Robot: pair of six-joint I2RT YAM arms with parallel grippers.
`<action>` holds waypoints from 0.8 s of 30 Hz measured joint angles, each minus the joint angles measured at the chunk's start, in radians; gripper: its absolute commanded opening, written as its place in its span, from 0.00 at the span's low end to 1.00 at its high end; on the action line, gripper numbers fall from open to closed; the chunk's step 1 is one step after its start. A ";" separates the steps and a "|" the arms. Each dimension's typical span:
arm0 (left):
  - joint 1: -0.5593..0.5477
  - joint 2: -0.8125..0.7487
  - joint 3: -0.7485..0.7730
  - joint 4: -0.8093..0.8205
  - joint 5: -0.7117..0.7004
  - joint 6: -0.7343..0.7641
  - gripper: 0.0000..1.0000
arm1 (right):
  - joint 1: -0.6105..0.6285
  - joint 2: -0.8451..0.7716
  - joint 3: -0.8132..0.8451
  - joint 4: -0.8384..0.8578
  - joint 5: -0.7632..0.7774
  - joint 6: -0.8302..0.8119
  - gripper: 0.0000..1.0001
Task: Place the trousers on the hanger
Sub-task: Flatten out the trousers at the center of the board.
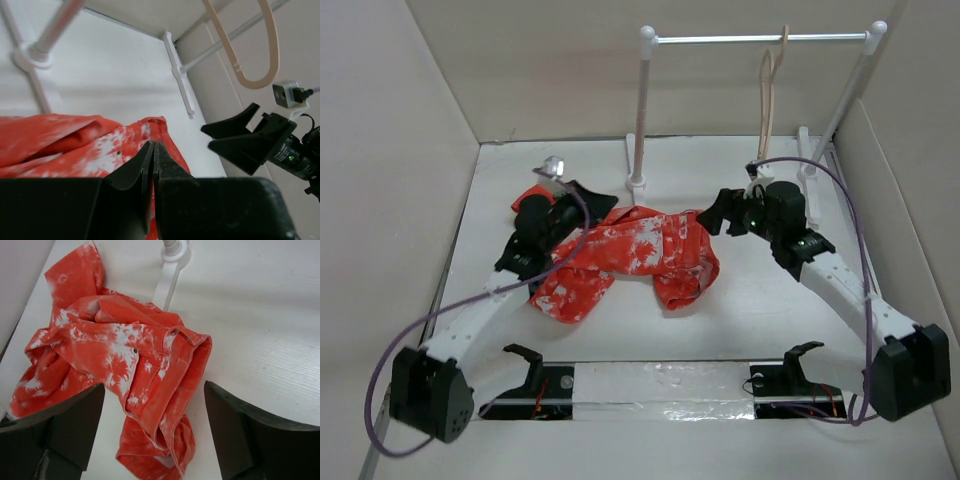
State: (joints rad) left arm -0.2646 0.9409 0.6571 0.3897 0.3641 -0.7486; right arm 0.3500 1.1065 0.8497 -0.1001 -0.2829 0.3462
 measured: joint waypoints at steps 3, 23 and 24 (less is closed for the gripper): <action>-0.209 0.177 0.121 -0.005 -0.133 0.043 0.06 | 0.009 0.103 0.000 0.078 -0.010 0.020 0.89; -0.277 -0.270 -0.193 -0.523 -0.731 -0.111 0.87 | 0.097 0.295 -0.102 0.254 0.109 0.096 0.03; -0.277 -0.283 -0.200 -0.557 -0.748 -0.131 0.87 | 0.097 0.285 -0.109 0.259 0.117 0.098 0.01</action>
State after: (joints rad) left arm -0.5415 0.6582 0.4572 -0.1669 -0.3840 -0.8795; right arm 0.4465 1.3918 0.7406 0.1589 -0.1661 0.4438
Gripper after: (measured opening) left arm 0.857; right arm 0.085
